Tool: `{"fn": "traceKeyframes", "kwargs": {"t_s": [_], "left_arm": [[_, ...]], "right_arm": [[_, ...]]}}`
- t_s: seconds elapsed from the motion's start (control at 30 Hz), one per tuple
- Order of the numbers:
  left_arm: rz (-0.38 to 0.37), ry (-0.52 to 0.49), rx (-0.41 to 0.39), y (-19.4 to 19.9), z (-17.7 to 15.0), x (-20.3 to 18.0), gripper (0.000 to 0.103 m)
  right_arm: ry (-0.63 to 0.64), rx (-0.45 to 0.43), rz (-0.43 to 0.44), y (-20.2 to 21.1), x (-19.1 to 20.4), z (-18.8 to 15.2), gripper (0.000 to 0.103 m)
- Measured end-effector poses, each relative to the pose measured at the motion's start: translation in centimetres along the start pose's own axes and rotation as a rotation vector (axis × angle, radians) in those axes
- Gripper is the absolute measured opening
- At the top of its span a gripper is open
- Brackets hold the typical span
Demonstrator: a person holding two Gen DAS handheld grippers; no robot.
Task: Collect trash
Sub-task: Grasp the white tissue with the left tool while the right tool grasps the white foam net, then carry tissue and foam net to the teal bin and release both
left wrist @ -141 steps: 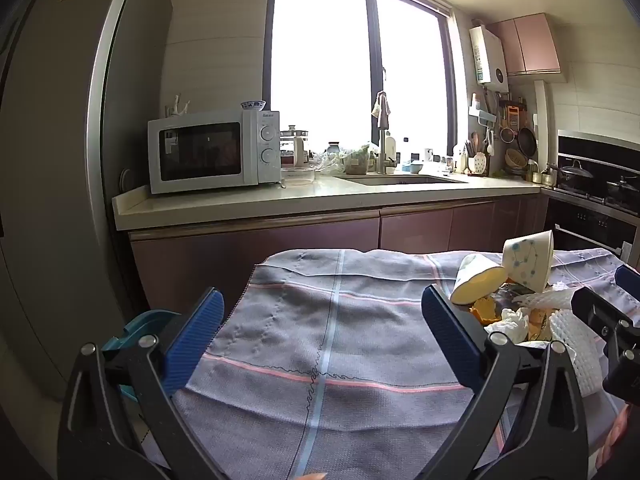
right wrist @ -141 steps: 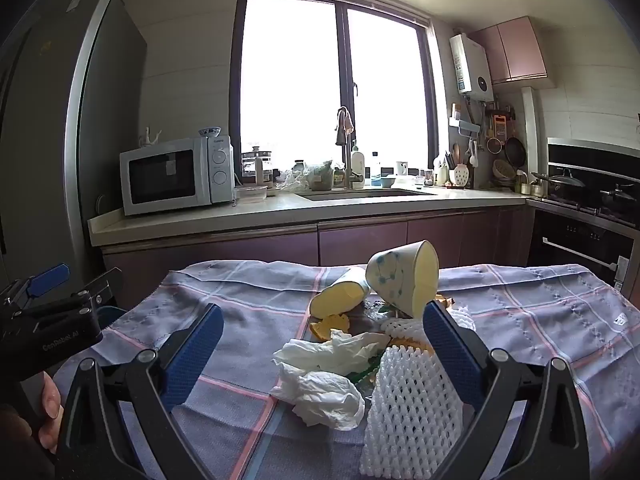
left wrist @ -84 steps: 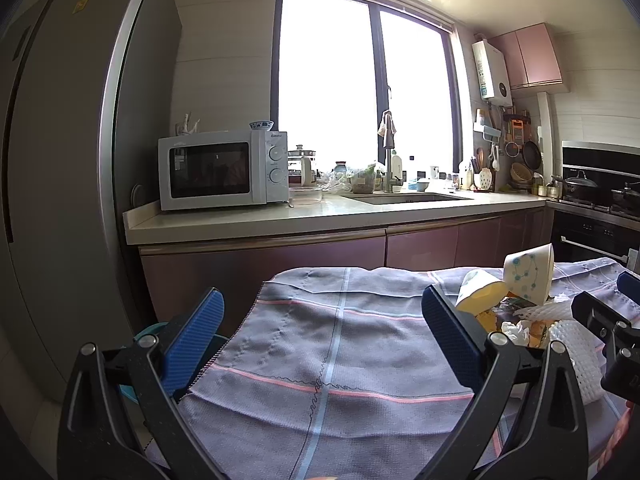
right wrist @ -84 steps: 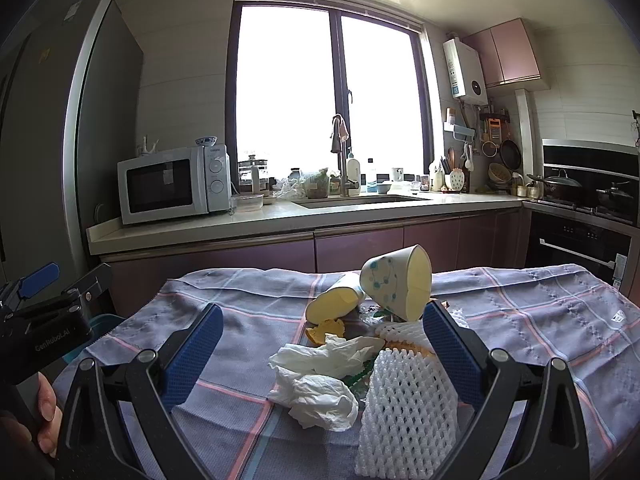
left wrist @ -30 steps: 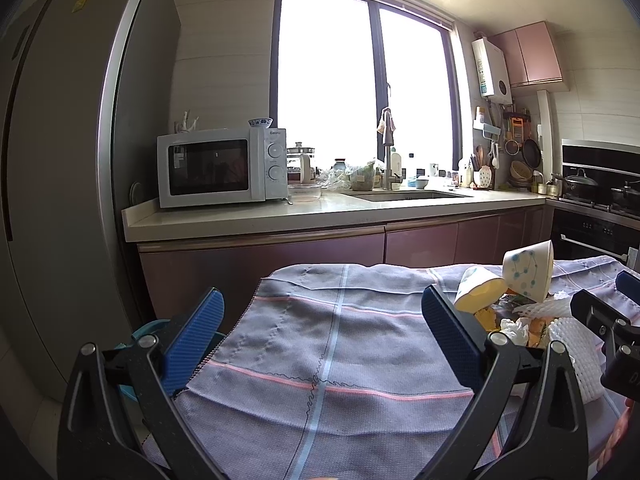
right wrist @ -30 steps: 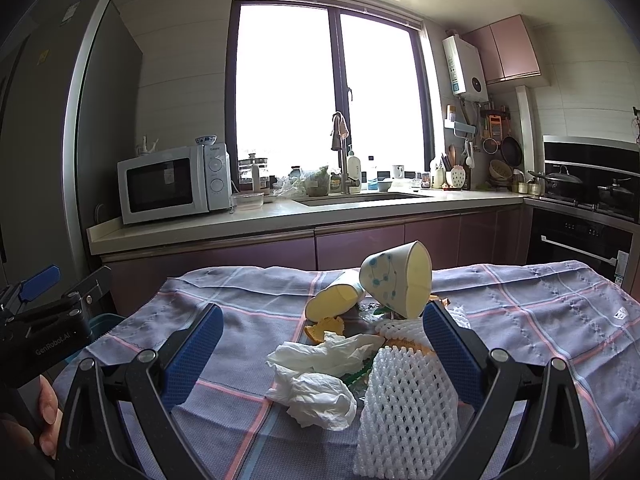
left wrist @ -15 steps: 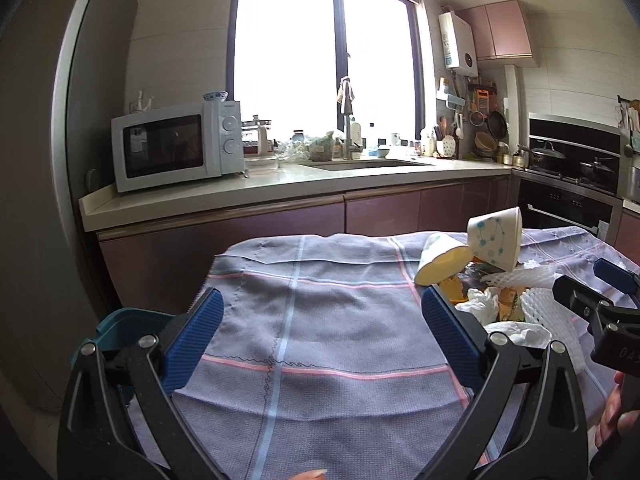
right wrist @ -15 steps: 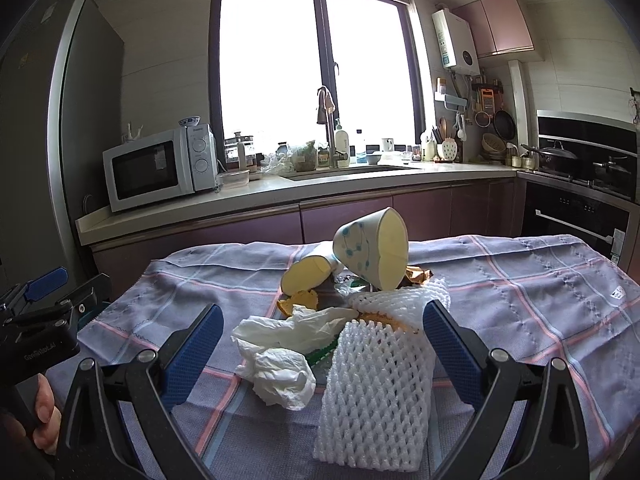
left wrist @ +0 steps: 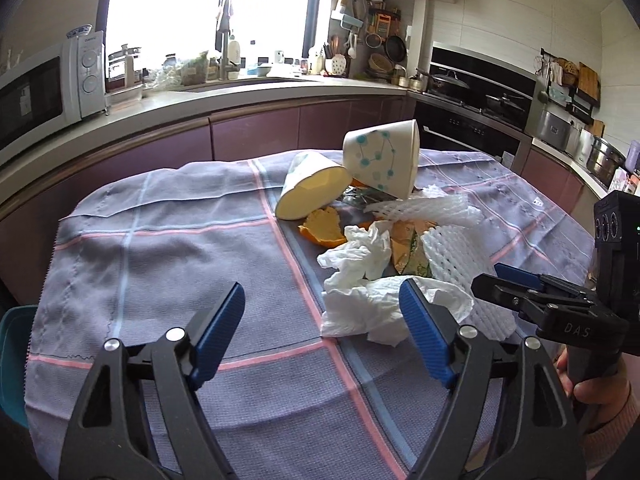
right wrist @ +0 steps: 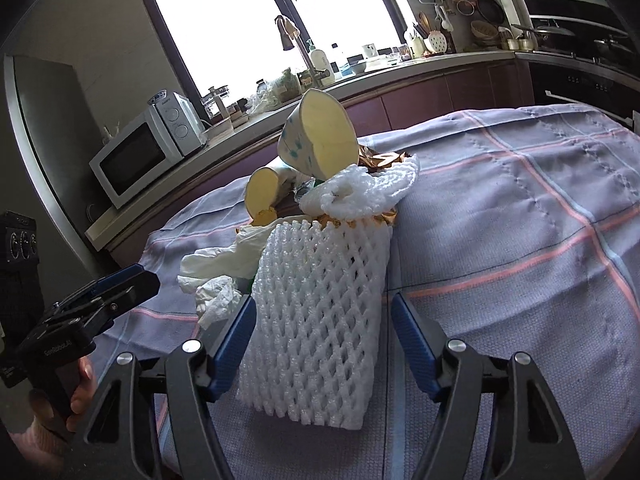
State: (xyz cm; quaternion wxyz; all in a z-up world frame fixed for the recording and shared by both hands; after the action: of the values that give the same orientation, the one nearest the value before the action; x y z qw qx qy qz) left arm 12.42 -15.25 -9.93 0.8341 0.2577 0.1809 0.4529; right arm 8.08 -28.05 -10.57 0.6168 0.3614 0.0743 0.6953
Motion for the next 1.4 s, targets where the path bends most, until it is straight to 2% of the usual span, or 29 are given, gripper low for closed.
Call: {"fn": "traceKeyframes", "kwargs": {"t_s": [0.1,0.23,0.27,0.37,0.4,0.47,0.53,0.67,0.97,1.27,1.4], "left_arm": [[-0.051,0.005,0.067,-1.8,-0.4,-0.9,0.06],[-0.11,0.028,0.147,-3.4,-1.4,-1.8,0.038],[-0.118,0.033,0.159,-3.7,-1.6,-1.9,0.036],[-0.147,0.063,0.177,-4.1,-2.0,-2.1,0.03],[-0.159,0.075,0.177,-4.1,-2.1,-2.1,0.025],[-0.193,0.094,0.178,-3.9,-2.1,-2.2,0.015],[-0.214,0.098,0.176,-3.6,-2.1,-2.4,0.008],[-0.247,0.089,0.154,-2.4,-1.9,-2.8,0.006],[-0.297,0.127,0.117,1.2,-2.3,-1.0,0.005],[-0.238,0.153,0.077,4.5,-3.1,3.2,0.005],[-0.174,0.164,0.05,6.5,-3.4,5.5,0.005]], "right_arm": [[-0.026,0.02,0.038,-0.3,-0.2,-0.4,0.062],[-0.057,0.039,0.089,-0.5,-0.1,-0.8,0.047],[-0.063,0.041,0.098,-0.6,-0.2,-0.8,0.044],[-0.075,0.039,0.114,-0.4,-0.4,-0.7,0.037],[-0.079,0.038,0.123,-0.3,-0.3,-0.7,0.035],[-0.083,0.038,0.139,-0.2,-0.3,-0.6,0.021],[-0.079,0.04,0.144,0.1,-0.2,-0.6,0.015],[-0.054,0.026,0.161,1.2,0.7,-0.2,0.011],[0.022,-0.026,0.199,3.5,3.2,1.2,0.01],[0.05,-0.013,0.228,3.0,5.3,1.2,0.01],[0.08,0.007,0.26,2.3,7.2,0.8,0.01]]}}
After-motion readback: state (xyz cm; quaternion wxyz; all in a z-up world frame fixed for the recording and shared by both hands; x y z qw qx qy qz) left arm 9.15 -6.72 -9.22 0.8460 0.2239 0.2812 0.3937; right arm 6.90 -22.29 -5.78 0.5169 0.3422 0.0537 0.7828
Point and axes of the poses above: each gripper's, at about its wrist camera, not at the fingertips, and y roughly against the way its jaws point, x to its left, z to its top, the point moved 9 cm from there along -y, roughly the way its jaws point, and after that the axes turned 2 degrees about z, right-handed, at the moved point
